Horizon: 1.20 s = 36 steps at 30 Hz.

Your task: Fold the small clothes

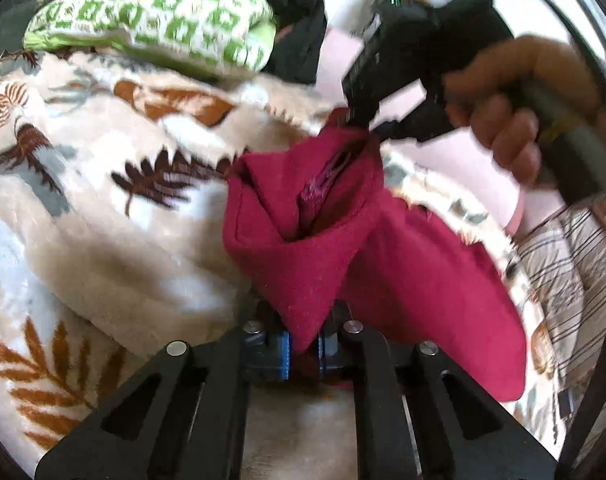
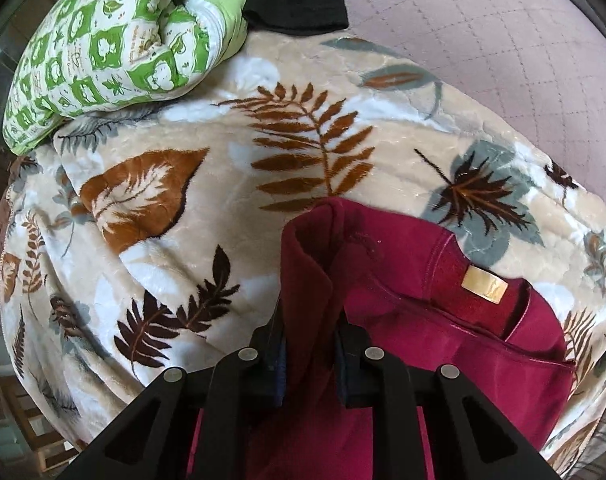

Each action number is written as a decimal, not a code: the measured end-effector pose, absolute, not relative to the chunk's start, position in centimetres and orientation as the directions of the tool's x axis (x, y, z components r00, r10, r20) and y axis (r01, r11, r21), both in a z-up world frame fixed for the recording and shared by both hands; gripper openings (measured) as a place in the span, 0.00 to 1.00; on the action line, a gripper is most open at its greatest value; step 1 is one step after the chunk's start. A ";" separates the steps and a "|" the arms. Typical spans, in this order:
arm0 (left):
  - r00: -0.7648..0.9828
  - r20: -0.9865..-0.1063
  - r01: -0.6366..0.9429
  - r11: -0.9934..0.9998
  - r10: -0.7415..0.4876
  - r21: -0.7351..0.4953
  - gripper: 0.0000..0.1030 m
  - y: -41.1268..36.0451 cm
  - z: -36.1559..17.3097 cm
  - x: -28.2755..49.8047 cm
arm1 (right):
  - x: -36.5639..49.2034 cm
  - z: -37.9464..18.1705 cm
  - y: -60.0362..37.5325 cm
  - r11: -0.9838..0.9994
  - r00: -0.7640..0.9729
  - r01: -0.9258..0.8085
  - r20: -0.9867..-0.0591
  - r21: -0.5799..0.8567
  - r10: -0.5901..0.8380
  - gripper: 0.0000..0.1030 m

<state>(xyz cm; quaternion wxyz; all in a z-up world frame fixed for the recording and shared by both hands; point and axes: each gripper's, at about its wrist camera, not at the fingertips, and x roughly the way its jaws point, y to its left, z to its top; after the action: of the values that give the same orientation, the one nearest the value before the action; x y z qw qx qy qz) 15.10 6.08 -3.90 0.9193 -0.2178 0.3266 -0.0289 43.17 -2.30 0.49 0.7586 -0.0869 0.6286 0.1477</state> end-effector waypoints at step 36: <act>0.566 -0.643 0.702 0.711 -0.516 0.047 0.31 -18.7 -1.0 5.1 | 33.8 0.6 -36.6 0.921 0.521 0.062 -0.800 0.383 0.298 0.28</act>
<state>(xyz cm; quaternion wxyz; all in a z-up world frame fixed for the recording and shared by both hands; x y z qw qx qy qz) 5.08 -18.68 -0.97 0.8720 0.1505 0.3082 -0.3491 33.83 -36.59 0.62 0.8520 0.1856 0.4846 0.0693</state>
